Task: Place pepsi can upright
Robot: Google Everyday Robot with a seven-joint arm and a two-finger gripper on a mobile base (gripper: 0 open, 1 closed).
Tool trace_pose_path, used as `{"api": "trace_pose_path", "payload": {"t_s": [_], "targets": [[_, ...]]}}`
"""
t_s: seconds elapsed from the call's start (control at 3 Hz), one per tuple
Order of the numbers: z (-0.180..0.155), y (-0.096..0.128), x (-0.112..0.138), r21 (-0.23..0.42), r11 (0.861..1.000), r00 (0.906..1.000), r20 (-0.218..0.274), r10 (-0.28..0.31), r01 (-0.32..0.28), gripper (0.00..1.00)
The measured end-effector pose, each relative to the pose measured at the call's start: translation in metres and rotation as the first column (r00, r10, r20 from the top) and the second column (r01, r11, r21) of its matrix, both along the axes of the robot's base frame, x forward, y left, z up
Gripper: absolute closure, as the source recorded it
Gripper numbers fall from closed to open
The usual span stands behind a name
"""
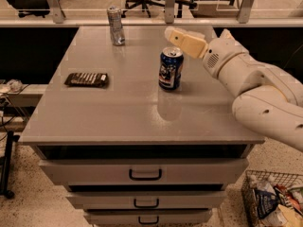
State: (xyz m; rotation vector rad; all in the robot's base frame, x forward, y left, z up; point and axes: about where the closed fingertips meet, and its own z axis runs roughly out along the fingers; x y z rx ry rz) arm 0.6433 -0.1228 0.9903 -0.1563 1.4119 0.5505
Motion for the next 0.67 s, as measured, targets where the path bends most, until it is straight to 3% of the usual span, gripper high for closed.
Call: {"api": "trace_pose_path", "payload": {"t_s": [0.33,0.67], "targets": [[0.035,-0.010,0.000,-0.011,1.000,0.9960,0.088,-0.016,0.017,0.00],[0.088,-0.020,-0.004,-0.089,0.995,0.9787,0.202,-0.036,0.055,0.00]]}}
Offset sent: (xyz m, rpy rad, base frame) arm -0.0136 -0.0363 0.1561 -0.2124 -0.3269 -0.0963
